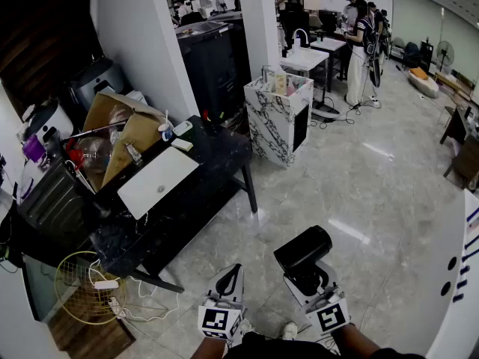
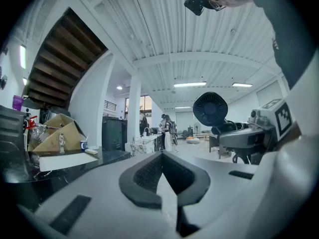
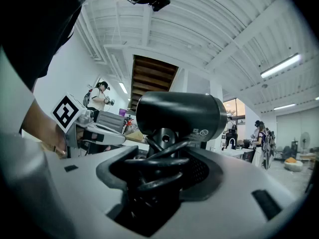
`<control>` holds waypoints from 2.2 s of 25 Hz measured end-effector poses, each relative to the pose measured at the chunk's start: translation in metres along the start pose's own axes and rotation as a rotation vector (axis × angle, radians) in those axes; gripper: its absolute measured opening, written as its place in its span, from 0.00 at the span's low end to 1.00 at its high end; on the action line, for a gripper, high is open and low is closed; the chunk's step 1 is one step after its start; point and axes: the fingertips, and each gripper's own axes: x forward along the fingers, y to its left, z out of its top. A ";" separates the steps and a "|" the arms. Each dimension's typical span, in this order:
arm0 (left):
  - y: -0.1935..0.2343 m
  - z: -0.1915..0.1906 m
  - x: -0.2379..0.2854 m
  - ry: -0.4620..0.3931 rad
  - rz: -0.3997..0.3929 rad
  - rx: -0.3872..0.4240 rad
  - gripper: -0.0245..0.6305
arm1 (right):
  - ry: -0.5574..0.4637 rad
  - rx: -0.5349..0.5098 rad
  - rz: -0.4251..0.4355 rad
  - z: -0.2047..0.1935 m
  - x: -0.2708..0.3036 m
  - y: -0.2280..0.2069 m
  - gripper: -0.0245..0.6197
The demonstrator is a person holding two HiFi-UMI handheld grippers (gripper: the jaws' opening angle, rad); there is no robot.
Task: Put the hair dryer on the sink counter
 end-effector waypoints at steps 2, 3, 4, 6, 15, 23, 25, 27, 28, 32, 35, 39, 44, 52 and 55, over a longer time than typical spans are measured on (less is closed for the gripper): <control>0.001 0.003 -0.002 -0.003 0.009 -0.008 0.03 | 0.013 -0.009 0.000 -0.002 -0.002 0.002 0.43; 0.001 0.003 -0.003 -0.004 0.011 -0.011 0.03 | 0.018 -0.014 0.002 -0.003 -0.002 0.003 0.43; 0.001 0.003 -0.004 -0.003 0.009 -0.011 0.03 | 0.021 -0.019 0.004 -0.003 -0.002 0.005 0.43; 0.001 0.003 -0.005 -0.003 0.000 -0.009 0.03 | 0.016 -0.019 0.006 -0.003 -0.001 0.009 0.43; 0.006 0.007 -0.005 -0.008 -0.002 -0.007 0.03 | -0.080 0.061 0.004 0.020 0.004 0.008 0.44; 0.036 0.015 -0.003 -0.032 -0.003 0.006 0.03 | -0.121 0.085 -0.003 0.033 0.032 0.011 0.44; 0.050 0.014 -0.003 -0.033 -0.003 0.011 0.03 | -0.120 0.079 -0.008 0.032 0.044 0.013 0.44; 0.063 0.015 -0.001 -0.036 -0.008 0.018 0.03 | -0.118 0.078 -0.020 0.032 0.057 0.014 0.44; 0.069 0.016 0.000 -0.039 -0.012 0.022 0.03 | -0.119 0.081 -0.028 0.032 0.063 0.015 0.44; 0.094 0.020 0.003 -0.049 -0.027 0.030 0.03 | -0.118 0.087 -0.055 0.034 0.087 0.017 0.44; 0.112 0.018 0.005 -0.047 -0.034 0.037 0.03 | -0.121 0.073 -0.072 0.032 0.103 0.019 0.44; 0.131 0.017 0.013 -0.052 -0.028 0.034 0.03 | -0.125 0.064 -0.072 0.033 0.125 0.016 0.44; 0.147 0.014 0.034 -0.044 -0.028 0.034 0.03 | -0.117 0.060 -0.062 0.028 0.154 0.003 0.44; 0.179 0.015 0.102 -0.031 0.028 0.032 0.03 | -0.143 0.049 -0.014 0.019 0.213 -0.051 0.44; 0.187 0.019 0.131 -0.028 0.049 0.035 0.03 | -0.150 0.057 0.008 0.014 0.236 -0.074 0.44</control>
